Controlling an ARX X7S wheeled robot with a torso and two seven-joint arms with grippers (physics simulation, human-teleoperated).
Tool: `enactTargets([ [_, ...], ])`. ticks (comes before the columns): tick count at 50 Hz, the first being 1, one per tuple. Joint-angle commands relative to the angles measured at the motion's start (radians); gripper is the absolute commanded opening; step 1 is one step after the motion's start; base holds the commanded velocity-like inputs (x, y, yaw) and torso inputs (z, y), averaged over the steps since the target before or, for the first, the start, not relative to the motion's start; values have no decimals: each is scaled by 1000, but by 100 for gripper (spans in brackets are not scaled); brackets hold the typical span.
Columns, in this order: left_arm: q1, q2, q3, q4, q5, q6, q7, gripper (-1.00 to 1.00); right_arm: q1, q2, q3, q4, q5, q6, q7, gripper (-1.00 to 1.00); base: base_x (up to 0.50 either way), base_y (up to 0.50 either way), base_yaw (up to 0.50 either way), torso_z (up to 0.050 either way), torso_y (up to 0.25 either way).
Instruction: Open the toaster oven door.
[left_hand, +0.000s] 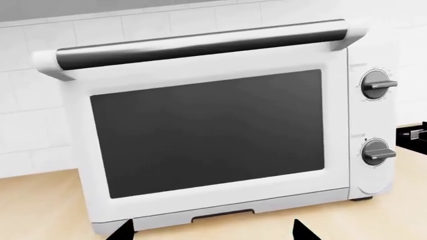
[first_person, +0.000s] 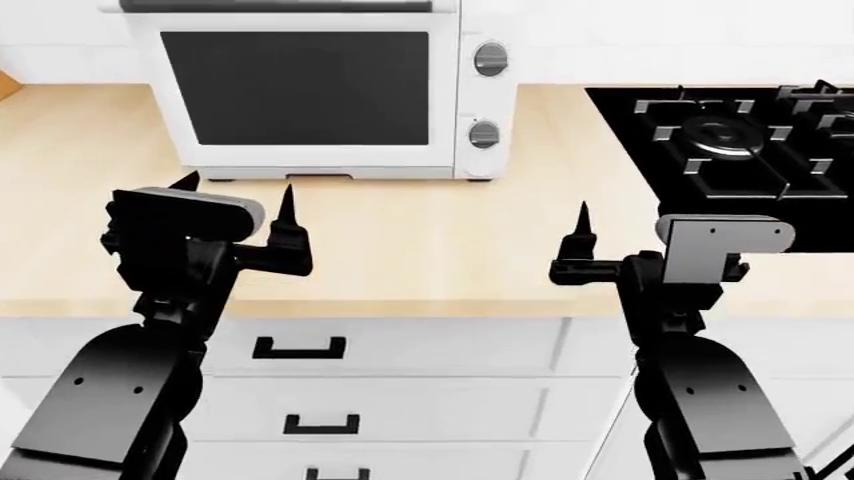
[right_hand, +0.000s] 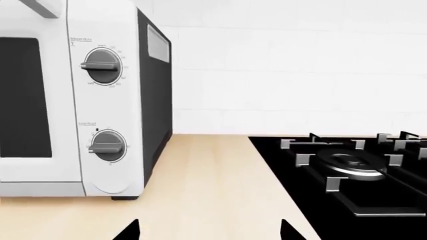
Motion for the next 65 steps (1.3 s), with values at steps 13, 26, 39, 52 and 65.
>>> enactTargets([
  [13, 2, -8, 6, 11, -7, -2, -8, 100, -3, 4, -10, 6, 8, -7, 5, 100, 207, 0, 0, 0, 0],
  [26, 7, -15, 10, 19, -9, -2, -13, 100, -7, 7, -11, 10, 14, -16, 8, 100, 209, 0, 0, 0, 0],
  [39, 10, -27, 23, 20, -4, 3, -12, 100, -11, 8, -12, 8, 15, -25, 17, 100, 112, 0, 0, 0, 0],
  [52, -131, -313, 256, 159, 186, -108, 129, 100, -15, 2, -18, 34, 22, -52, 12, 100, 0, 0, 0, 0, 0],
  [65, -407, -483, 499, 143, 318, -134, 357, 100, -24, 5, -15, 37, 35, -60, 10, 100, 0, 0, 0, 0, 0],
])
